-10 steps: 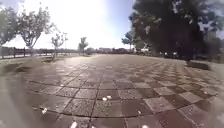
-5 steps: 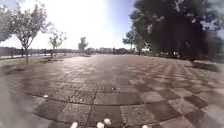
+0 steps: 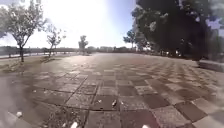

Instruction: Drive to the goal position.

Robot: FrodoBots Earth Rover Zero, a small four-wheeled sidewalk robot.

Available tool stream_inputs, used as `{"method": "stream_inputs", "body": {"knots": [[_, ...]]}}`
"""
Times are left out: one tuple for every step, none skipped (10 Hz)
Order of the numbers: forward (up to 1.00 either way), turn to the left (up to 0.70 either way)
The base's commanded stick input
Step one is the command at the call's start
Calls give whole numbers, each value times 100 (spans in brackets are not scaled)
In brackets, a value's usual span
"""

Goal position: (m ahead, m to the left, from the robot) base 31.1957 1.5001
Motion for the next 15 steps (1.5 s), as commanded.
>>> {"method": "stream_inputs", "body": {"knots": [[100, 0], [100, 0], [100, 0], [100, 0], [100, 0], [100, 0], [100, 0], [100, 0], [100, 0], [100, 0], [100, 0], [100, 0], [100, 0], [100, 0], [100, 0]]}}
